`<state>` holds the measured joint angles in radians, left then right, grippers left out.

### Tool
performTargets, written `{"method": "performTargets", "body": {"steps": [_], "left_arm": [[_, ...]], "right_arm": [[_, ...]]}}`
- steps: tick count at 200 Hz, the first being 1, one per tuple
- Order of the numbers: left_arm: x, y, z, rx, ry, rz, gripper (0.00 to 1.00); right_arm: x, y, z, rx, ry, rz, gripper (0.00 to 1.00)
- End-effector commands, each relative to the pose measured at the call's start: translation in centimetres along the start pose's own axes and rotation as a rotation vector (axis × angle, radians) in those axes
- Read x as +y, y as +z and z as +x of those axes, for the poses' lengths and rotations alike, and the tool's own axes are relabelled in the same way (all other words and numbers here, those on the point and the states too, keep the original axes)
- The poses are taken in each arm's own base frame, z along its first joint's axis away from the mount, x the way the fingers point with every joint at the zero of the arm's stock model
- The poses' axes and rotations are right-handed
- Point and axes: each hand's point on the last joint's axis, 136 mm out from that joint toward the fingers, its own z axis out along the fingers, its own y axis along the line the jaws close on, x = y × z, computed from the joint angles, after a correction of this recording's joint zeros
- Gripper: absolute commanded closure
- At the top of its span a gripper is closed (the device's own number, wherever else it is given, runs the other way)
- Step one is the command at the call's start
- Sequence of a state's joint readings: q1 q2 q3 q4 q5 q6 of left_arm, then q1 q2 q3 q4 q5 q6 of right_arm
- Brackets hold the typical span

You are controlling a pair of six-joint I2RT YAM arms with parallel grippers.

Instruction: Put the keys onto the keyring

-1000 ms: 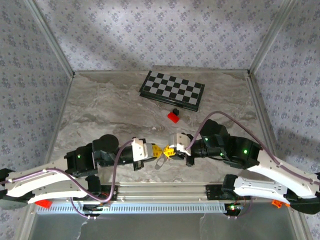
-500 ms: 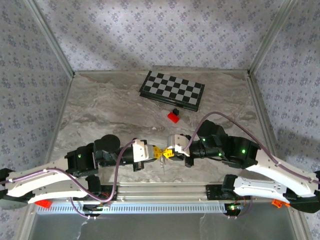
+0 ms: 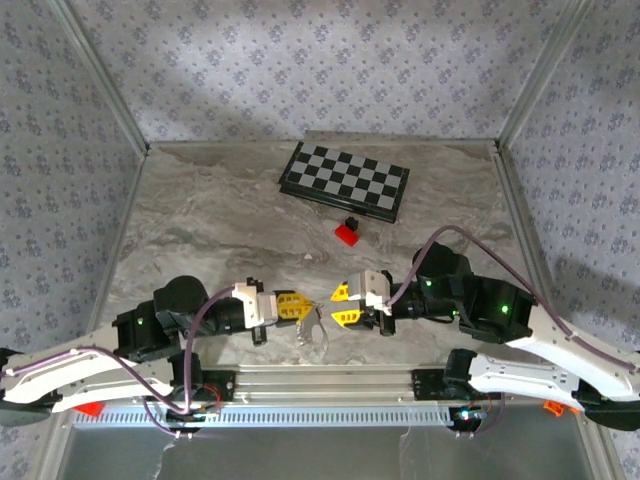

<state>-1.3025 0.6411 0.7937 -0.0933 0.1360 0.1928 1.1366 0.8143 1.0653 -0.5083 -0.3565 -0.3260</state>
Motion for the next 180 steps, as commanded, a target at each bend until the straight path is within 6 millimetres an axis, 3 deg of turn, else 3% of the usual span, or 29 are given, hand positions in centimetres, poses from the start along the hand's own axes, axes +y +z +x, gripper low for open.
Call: {"method": "performTargets", "body": {"steps": [1,51,108,152,180], "left_arm": [[-0.09,-0.45,-2.89,-0.105,-0.003,0.015,1.0],[-0.68,0.26,-2.84,-0.092,-0.007,0.058,1.0],[-0.81,0.39,-3.08,-0.091,-0.002,0.069,1.0],[-0.98,0.32,-3.36,-0.104,0.001,0.079,1.0],[-1.05,0.35,-3.29,-0.106,0.0,0.084,1.0]], "right_arm": [[0.09,-0.1,-0.98,-0.043,0.001,-0.014,0.67],[0.49,-0.25,-1.51,-0.058,0.001,-0.046,0.68],[0.28,0.38,-1.06,-0.037,0.007,-0.05,0.94],[0.2,0.56,-0.78,-0.03,0.002,-0.047,0.93],[0.26,0.35,-0.64,-0.041,-0.003,-0.04,0.8]]}}
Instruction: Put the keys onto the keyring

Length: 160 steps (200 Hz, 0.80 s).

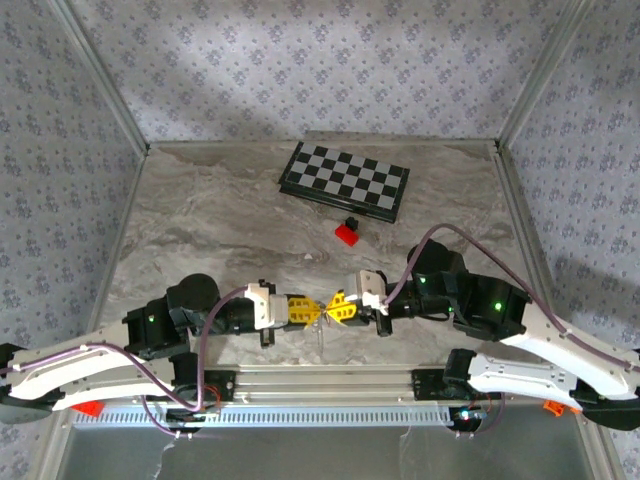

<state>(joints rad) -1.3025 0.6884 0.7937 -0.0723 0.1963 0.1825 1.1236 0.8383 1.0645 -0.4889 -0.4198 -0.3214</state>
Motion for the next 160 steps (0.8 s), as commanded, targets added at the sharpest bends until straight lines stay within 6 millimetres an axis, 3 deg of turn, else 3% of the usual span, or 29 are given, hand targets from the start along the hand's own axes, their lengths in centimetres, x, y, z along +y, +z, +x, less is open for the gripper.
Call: {"method": "performTargets", "body": {"steps": [1,22,90,160], "left_arm": [[-0.17,-0.84,-3.81,-0.119,0.02,0.02,1.0],[-0.29,-0.9,-3.99,-0.126,0.019,0.027,1.0],[-0.46,-0.99,-4.13,-0.134,0.018,0.036,1.0],[-0.59,-0.77,-4.08,-0.141,0.013,0.046,1.0]], "right_arm": [[-0.13,-0.27,-0.45,-0.028,-0.015,0.009,0.8],[-0.1,-0.42,-0.38,-0.034,-0.011,0.014,0.8],[-0.31,-0.08,0.11,-0.028,-0.003,0.021,0.96],[-0.15,0.35,0.09,-0.035,0.003,0.0,0.99]]}}
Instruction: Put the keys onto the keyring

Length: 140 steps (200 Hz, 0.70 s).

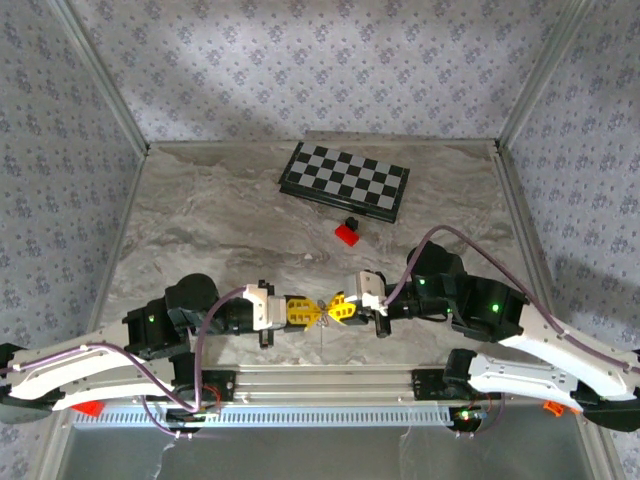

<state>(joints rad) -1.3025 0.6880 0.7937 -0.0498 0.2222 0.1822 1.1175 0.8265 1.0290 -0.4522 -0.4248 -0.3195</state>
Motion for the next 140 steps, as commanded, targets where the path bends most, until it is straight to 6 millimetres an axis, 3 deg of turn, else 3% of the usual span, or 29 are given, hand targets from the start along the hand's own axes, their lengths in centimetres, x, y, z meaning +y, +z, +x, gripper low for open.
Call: {"method": "performTargets", "body": {"steps": [1,140], "left_arm": [[-0.2,-0.7,-3.5,-0.115,0.009,0.024,1.0],[-0.3,-0.3,-3.7,-0.16,-0.002,0.03,1.0]], "right_arm": [[-0.1,0.1,-0.4,-0.025,0.005,-0.005,1.0],[1.4,0.2,-0.6,-0.044,0.007,-0.093,0.99]]}}
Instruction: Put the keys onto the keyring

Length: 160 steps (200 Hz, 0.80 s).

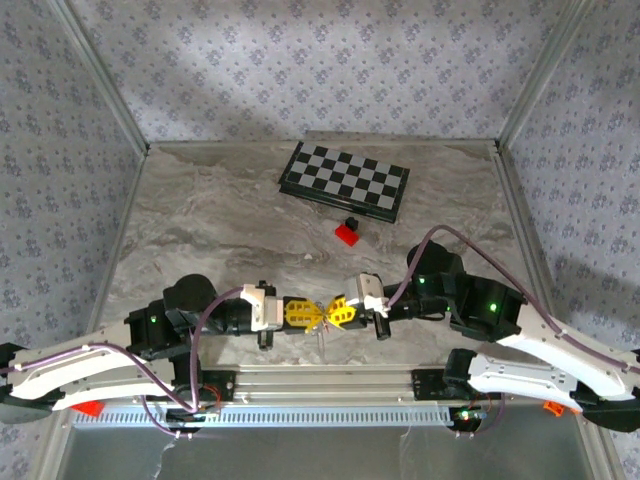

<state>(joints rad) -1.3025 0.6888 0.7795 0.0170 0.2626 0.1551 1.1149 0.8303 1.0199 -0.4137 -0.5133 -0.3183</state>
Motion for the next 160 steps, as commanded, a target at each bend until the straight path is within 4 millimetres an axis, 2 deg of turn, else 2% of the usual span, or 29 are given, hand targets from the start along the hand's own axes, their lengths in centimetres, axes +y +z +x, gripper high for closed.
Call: {"method": "performTargets", "body": {"steps": [1,85,160], "left_arm": [[0.1,-0.3,-2.7,-0.104,0.015,-0.001,1.0],[0.0,-0.2,-3.0,-0.108,0.015,0.012,1.0],[0.2,-0.5,-3.2,-0.111,0.026,-0.006,1.0]], "right_arm": [[0.3,0.1,0.3,0.004,0.017,-0.018,0.99],[0.2,-0.1,0.2,0.008,0.016,-0.004,1.0],[-0.1,-1.3,-0.4,-0.04,0.015,0.057,0.66]]}}
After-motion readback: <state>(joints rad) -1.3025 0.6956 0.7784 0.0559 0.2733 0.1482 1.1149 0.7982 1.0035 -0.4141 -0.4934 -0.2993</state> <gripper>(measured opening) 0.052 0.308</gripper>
